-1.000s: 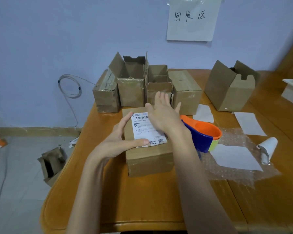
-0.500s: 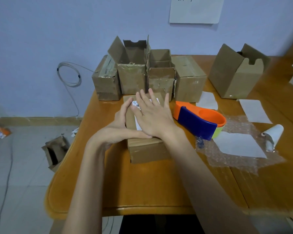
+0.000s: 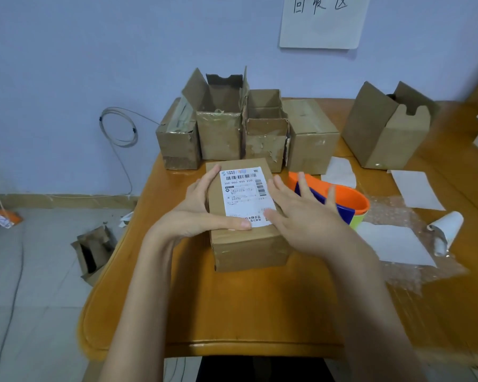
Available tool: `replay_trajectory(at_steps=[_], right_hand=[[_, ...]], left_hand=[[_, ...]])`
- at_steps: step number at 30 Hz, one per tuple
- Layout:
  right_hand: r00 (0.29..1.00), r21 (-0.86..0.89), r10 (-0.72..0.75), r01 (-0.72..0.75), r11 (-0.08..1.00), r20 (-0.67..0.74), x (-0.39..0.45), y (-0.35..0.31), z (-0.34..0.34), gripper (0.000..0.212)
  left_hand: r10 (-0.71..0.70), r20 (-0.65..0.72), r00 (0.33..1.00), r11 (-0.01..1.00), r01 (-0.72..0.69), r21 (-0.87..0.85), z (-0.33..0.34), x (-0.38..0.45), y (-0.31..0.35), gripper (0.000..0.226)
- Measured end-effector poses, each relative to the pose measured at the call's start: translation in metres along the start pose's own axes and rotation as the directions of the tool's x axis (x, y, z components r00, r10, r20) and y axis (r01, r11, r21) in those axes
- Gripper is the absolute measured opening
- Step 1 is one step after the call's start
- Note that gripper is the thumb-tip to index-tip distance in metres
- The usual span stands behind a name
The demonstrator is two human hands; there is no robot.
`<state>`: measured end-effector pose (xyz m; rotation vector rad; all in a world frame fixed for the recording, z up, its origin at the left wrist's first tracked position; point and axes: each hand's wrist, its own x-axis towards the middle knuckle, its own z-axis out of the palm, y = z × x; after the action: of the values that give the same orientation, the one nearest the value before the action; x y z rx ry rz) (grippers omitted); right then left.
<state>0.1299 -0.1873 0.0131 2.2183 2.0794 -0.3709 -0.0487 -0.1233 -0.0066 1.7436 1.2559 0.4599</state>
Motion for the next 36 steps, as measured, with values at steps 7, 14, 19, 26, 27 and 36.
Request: replay_trajectory(at_steps=[7, 14, 19, 26, 27, 36], right_hand=[[0.94, 0.345, -0.037, 0.161, 0.925, -0.339, 0.033, -0.018, -0.014, 0.051], [0.973, 0.144, -0.027, 0.061, 0.988, -0.229, 0.05, -0.021, 0.021, 0.054], [0.963, 0.09, 0.036, -0.012, 0.996, -0.266, 0.051, -0.022, 0.025, 0.06], [0.946, 0.326, 0.113, -0.008, 0.945, -0.303, 0.052, -0.025, 0.024, 0.063], [0.933, 0.332, 0.068, 0.057, 0.941, -0.352, 0.049, -0.024, 0.022, 0.06], [0.964, 0.185, -0.008, 0.059, 0.981, -0.267, 0.052, -0.02, 0.027, 0.056]], left_hand=[[0.305, -0.32, 0.897, 0.944, -0.24, 0.228, 0.014, 0.012, 0.028, 0.071], [0.161, -0.233, 0.959, 0.768, 0.026, 0.64, 0.049, 0.016, 0.009, 0.053], [0.139, -0.284, 0.949, 0.733, 0.094, 0.674, 0.052, 0.016, 0.009, 0.056], [0.1, -0.458, 0.883, 0.942, 0.064, 0.33, 0.052, 0.009, 0.013, 0.069], [0.208, -0.438, 0.875, 0.932, -0.041, 0.361, 0.049, 0.006, 0.012, 0.064], [0.173, -0.287, 0.942, 0.853, 0.003, 0.522, 0.052, 0.007, 0.003, 0.055]])
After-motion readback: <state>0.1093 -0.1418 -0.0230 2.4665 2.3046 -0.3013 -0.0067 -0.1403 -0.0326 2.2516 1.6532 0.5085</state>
